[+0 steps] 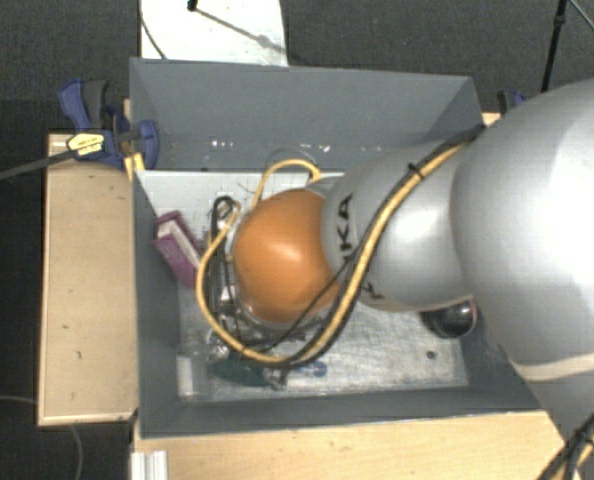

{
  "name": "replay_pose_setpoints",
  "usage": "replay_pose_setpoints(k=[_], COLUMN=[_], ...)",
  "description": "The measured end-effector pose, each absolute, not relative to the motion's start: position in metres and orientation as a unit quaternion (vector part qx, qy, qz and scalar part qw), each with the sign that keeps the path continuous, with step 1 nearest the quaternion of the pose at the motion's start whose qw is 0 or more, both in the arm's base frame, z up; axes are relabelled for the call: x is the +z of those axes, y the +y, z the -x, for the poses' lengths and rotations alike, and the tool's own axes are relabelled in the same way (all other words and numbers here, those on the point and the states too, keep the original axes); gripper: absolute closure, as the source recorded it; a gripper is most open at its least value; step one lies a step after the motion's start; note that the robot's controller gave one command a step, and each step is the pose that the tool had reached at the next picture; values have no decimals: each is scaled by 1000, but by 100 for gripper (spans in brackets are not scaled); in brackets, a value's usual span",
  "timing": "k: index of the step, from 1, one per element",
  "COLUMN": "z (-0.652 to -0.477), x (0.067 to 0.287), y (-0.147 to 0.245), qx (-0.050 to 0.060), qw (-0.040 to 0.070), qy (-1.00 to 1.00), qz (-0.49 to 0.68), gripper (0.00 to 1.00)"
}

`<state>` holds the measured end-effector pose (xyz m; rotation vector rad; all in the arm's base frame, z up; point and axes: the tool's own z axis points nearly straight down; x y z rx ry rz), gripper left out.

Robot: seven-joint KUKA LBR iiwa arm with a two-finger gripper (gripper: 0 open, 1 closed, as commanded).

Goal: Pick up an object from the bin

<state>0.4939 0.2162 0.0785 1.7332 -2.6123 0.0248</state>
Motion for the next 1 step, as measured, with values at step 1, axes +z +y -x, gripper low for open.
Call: replay_pose_setpoints(k=[1], z=[-483], x=[263], y=[230], qx=[0], qw=[-5], qy=[-831], qz=[-557], gripper=[100])
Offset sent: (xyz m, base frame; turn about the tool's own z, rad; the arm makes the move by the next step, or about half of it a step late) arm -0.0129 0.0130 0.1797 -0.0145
